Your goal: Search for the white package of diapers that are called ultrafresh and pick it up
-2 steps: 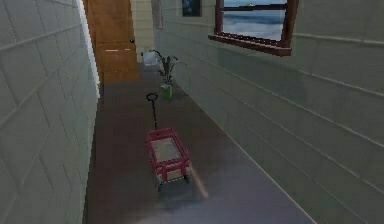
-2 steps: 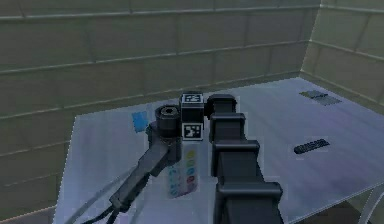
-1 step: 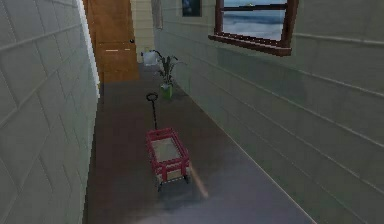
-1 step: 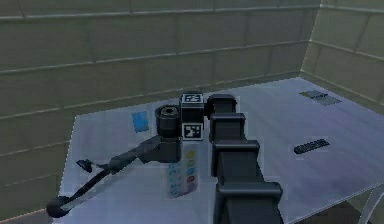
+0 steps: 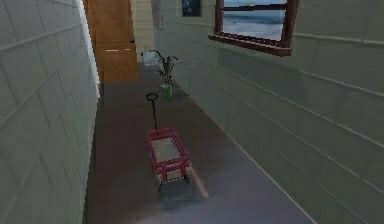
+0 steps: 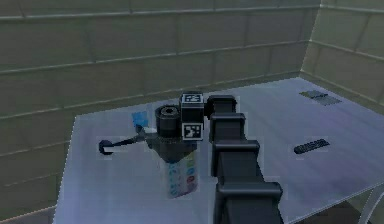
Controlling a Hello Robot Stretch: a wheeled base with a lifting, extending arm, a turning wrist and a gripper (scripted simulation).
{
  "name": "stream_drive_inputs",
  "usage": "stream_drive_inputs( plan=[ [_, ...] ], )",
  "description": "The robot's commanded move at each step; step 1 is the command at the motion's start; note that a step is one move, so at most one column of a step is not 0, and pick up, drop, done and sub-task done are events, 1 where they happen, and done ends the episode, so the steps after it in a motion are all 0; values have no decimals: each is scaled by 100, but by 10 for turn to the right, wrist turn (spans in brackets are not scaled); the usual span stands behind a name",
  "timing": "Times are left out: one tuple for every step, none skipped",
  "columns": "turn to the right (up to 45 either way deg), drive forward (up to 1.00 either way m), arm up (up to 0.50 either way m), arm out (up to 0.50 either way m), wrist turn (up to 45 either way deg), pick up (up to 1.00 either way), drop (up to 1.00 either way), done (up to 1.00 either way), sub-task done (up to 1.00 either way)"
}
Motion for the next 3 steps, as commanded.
stream_drive_inputs(
  plan=[
    [0,0,0,0,300,0,0,0,0],
    [0,0,-30,0,0,0,0,0,0],
    [0,0,0,0,0,100,0,0,0]
  ],
)
